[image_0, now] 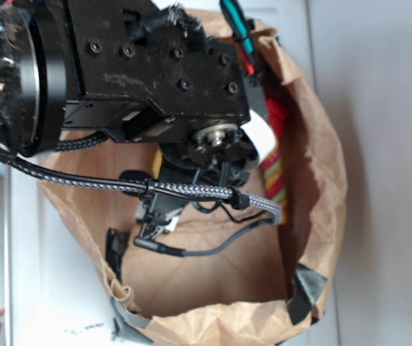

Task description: Grab the green sponge.

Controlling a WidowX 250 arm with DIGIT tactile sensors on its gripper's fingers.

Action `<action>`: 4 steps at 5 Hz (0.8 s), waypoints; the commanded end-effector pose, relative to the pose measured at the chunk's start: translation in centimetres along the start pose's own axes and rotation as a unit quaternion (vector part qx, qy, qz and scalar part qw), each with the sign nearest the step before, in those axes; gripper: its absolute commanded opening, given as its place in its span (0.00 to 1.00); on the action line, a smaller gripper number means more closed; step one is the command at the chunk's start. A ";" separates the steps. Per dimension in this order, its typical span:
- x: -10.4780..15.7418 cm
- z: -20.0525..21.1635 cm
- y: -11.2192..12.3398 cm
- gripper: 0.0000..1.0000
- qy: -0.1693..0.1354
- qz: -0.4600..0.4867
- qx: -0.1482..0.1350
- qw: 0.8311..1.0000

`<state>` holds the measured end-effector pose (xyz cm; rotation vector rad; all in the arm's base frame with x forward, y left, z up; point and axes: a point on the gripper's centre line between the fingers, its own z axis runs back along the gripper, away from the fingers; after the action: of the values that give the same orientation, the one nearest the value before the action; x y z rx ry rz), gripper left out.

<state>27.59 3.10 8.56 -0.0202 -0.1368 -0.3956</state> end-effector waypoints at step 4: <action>-0.8 -4.1 -6.3 1.00 0.027 -0.025 -0.009 0.999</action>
<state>24.63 -1.80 2.87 -0.0359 -0.0270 -0.4219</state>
